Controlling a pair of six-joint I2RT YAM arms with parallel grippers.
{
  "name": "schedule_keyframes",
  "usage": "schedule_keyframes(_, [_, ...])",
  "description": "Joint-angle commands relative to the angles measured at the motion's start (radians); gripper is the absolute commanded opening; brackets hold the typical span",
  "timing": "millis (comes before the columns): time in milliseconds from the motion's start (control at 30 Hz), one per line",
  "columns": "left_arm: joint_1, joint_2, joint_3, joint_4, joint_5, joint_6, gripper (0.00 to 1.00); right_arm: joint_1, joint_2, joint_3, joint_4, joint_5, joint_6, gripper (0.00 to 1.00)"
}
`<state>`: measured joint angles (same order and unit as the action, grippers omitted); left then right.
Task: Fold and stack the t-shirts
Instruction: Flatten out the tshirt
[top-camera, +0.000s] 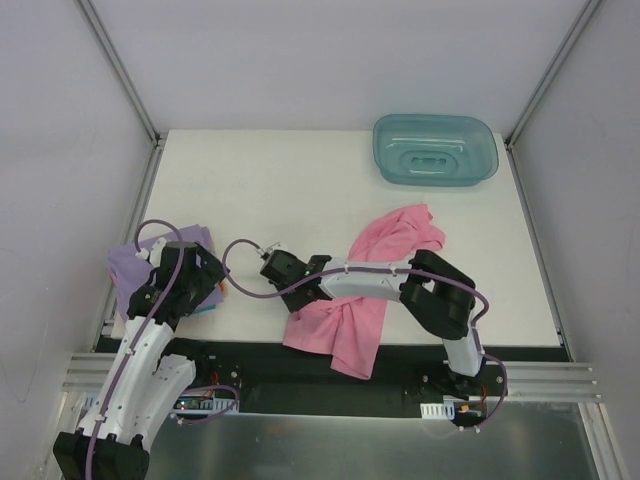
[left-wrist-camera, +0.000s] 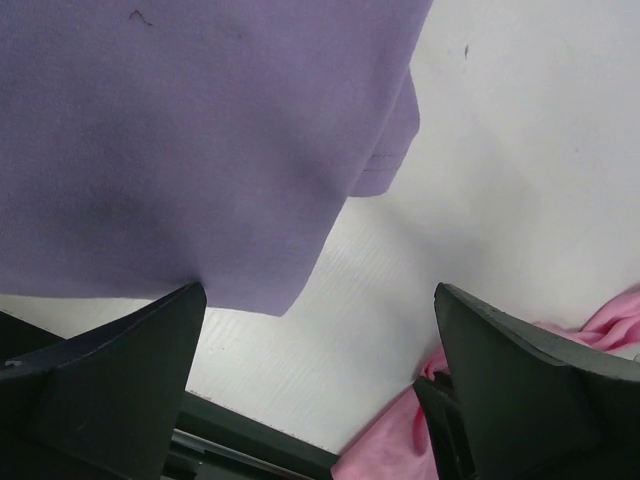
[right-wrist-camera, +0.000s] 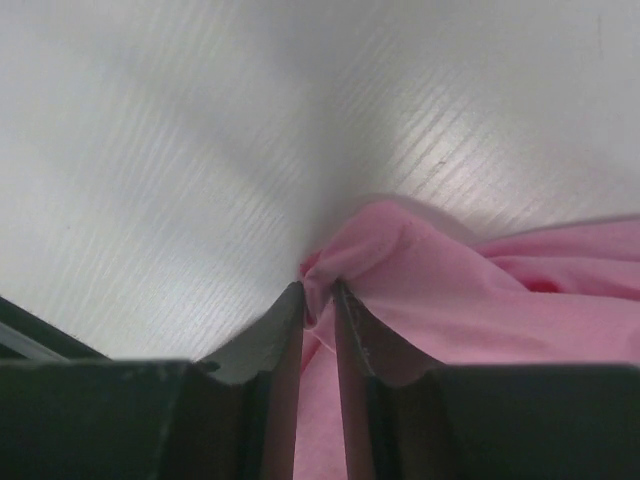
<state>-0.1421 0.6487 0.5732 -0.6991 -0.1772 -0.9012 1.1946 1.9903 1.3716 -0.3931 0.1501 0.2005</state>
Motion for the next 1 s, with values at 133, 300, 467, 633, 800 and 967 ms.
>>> schedule_keyframes(133, [0.006, -0.061, 0.008, -0.025, 0.047, 0.025, 0.99, 0.000, -0.007, 0.024, 0.002, 0.112, 0.056, 0.01])
schedule_keyframes(300, [0.006, -0.058, 0.007, -0.025, 0.088, 0.038, 0.99, 0.000, -0.137, 0.041, -0.001, 0.088, 0.010, 0.01])
schedule_keyframes(467, [0.006, -0.052, -0.001, -0.010, 0.171, 0.048, 0.99, -0.021, -0.275, 0.027, -0.036, 0.130, -0.026, 0.01])
schedule_keyframes(633, [0.004, -0.052, -0.030, 0.062, 0.309, 0.067, 0.99, -0.142, -0.459, -0.038, -0.105, 0.180, -0.049, 0.01])
schedule_keyframes(800, [-0.013, -0.014, -0.061, 0.153, 0.539, 0.071, 0.99, -0.411, -0.710, -0.150, -0.205, 0.299, -0.059, 0.01])
schedule_keyframes(967, [-0.175, 0.103, -0.064, 0.224, 0.567, 0.064, 0.99, -0.722, -0.950, -0.210, -0.288, 0.362, -0.047, 0.01])
